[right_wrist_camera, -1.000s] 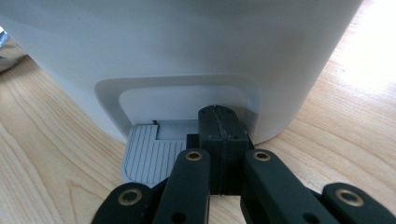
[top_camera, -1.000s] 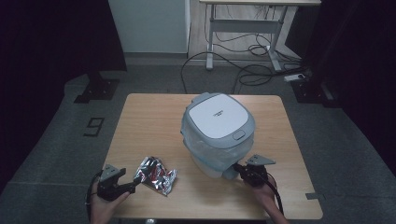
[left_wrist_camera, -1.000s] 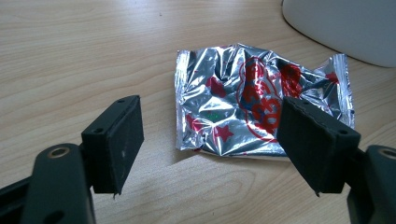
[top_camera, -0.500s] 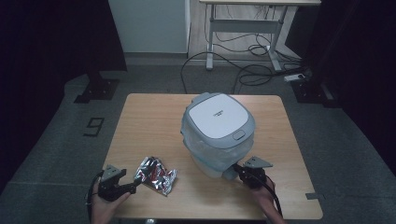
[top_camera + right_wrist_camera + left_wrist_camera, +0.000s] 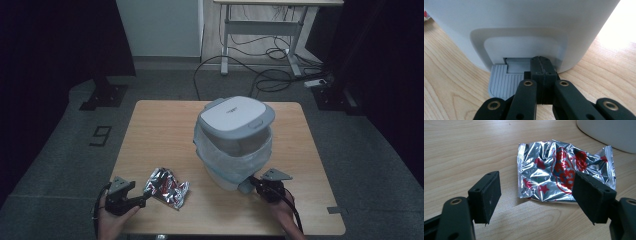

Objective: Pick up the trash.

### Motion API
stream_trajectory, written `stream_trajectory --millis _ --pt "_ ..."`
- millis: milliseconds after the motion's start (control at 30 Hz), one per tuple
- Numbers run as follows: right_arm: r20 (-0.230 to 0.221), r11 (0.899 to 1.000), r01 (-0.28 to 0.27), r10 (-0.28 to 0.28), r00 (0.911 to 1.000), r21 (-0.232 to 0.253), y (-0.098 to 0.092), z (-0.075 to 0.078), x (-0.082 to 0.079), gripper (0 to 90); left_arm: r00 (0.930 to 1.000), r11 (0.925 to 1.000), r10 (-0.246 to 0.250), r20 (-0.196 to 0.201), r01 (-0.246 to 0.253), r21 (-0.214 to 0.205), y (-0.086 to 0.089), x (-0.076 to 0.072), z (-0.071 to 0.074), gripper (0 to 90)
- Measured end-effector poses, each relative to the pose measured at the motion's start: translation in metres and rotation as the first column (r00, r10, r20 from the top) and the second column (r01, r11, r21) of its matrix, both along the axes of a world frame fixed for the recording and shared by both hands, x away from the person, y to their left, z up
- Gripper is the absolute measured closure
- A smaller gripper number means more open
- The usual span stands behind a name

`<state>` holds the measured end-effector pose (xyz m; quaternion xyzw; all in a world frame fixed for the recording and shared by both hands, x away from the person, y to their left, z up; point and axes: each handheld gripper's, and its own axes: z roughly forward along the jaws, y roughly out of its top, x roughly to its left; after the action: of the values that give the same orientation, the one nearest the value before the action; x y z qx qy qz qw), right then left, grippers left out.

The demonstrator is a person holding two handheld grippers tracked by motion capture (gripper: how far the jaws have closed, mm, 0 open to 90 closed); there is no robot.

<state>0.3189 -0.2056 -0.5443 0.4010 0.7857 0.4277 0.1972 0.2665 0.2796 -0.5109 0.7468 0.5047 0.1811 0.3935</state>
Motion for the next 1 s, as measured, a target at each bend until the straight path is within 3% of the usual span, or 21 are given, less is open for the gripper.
stream_trajectory --millis 433,1000 --pt "-0.027 1.000 -0.010 0.009 0.9996 -0.017 0.0011 -0.0041 0.0034 90.0 1.0000 1.0000 0.003 -0.004 -0.003 0.001 0.0010 0.0009 -0.0007 23.3" --pt "-0.024 1.000 -0.011 0.011 0.9997 -0.022 0.0015 -0.0040 0.0031 90.0 1.0000 0.9999 0.008 -0.002 -0.008 -0.009 0.0036 0.0017 -0.0002 23.6"
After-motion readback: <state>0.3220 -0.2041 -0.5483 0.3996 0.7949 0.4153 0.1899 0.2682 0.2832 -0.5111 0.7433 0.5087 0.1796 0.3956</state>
